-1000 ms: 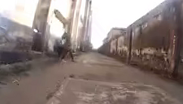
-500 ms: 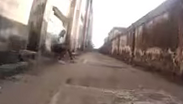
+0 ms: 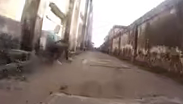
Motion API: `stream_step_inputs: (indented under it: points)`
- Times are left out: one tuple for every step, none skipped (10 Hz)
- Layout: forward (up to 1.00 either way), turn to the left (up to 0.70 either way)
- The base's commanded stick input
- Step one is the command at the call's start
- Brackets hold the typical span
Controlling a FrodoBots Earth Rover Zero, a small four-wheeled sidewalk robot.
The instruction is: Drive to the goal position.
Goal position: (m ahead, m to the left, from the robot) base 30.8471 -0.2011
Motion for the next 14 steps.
stream_step_inputs:
  points:
    - [0.85,0.0]
    - [0.85,0.0]
    - [0.85,0.0]
    - [0.85,0.0]
    - [0.85,0.0]
    - [0.85,0.0]
    - [0.85,-0.09]
    - [0.85,-0.26]
    - [0.85,-0.1]
    - [0.85,0.0]
    - [0.85,0.0]
    - [0.85,0.0]
    - [0.85,0.0]
    - [0.85,0.0]
